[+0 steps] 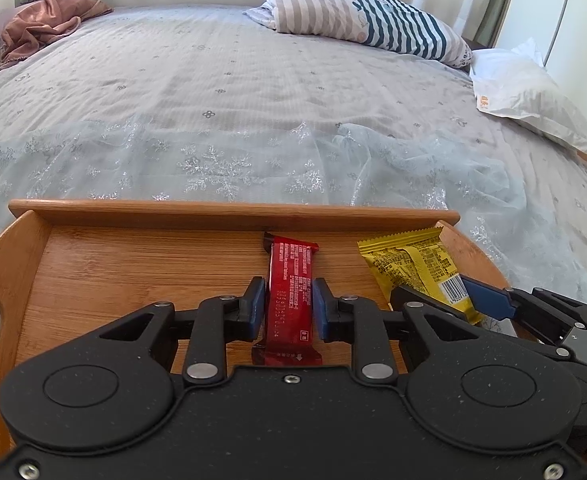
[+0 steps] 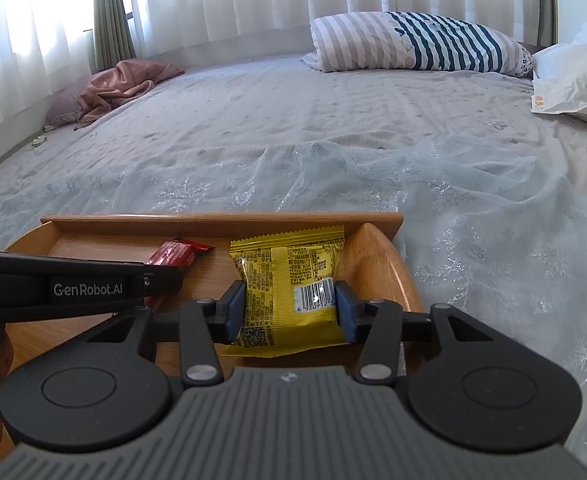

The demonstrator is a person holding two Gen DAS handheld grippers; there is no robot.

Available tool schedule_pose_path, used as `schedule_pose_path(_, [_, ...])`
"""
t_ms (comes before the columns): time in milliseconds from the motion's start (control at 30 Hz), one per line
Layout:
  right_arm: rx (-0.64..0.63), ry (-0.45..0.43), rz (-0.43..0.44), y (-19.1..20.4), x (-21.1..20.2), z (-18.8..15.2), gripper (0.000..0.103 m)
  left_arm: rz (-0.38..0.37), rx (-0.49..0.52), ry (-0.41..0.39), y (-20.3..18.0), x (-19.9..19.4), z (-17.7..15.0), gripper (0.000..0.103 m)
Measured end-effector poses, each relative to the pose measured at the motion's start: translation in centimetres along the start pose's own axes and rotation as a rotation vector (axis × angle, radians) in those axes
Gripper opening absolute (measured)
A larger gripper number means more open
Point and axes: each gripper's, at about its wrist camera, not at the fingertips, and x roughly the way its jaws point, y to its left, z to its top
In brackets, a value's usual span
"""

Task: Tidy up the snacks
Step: 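Open both tools to drop the red bar and yellow packet on the tray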

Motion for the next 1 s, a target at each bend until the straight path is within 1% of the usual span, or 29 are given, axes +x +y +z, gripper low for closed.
schedule_pose_path(67, [0.004,0.001,0.005,-0.1,0.0,0.0,0.066,0.009,0.001,-0.003,0.1,-0.2,0.0,0.027])
schedule_pose_path(100, [0.008,0.003,0.002,-0.2,0.0,0.0,0.067,0.015,0.002,-0.006,0.2,-0.3,0.1,0.031])
schedule_pose_path(133, [0.014,0.008,0.000,-0.4,0.0,0.1,0.069,0.022,0.003,-0.010,0.3,-0.4,0.1,0.037])
schedule_pose_path(200, [0.030,0.006,0.021,-0.9,-0.2,0.2,0.072,0.033,0.005,-0.022,0.5,-0.9,0.1,0.045])
schedule_pose_path(267, [0.047,-0.002,0.042,-1.2,-0.6,0.3,0.080,0.034,0.002,-0.032,0.8,-1.6,0.2,0.052])
schedule_pose_path(300, [0.052,-0.008,0.046,-1.3,-1.0,0.4,0.082,0.036,0.000,-0.038,1.0,-1.9,0.3,0.058])
schedule_pose_path(333, [0.053,-0.014,0.043,-1.3,-1.3,0.4,0.085,0.038,0.001,-0.044,1.1,-2.3,0.3,0.064])
schedule_pose_path(367, [0.050,-0.021,0.041,-1.3,-1.6,0.5,0.088,0.041,0.003,-0.049,1.2,-2.7,0.2,0.067])
schedule_pose_path(400, [0.046,-0.027,0.041,-1.3,-2.0,0.5,0.089,0.045,0.006,-0.054,1.3,-3.1,0.2,0.073])
schedule_pose_path(433, [0.043,-0.031,0.042,-1.3,-2.3,0.5,0.089,0.046,0.009,-0.058,1.4,-3.5,0.1,0.077])
schedule_pose_path(533, [0.040,-0.041,0.044,-1.2,-3.3,0.4,0.090,0.042,0.025,-0.070,1.5,-4.9,-0.4,0.082])
schedule_pose_path(667, [0.016,-0.057,0.042,-0.8,-4.8,0.1,0.092,0.042,0.042,-0.088,1.5,-6.9,-1.3,0.085])
schedule_pose_path(833, [0.003,-0.077,0.050,-0.6,-6.9,-0.5,0.094,0.012,0.045,-0.110,1.6,-9.6,-2.6,0.091])
schedule_pose_path(1000, [-0.007,-0.097,0.054,-0.4,-8.8,-1.2,0.097,0.002,0.061,-0.128,1.5,-11.5,-3.6,0.094])
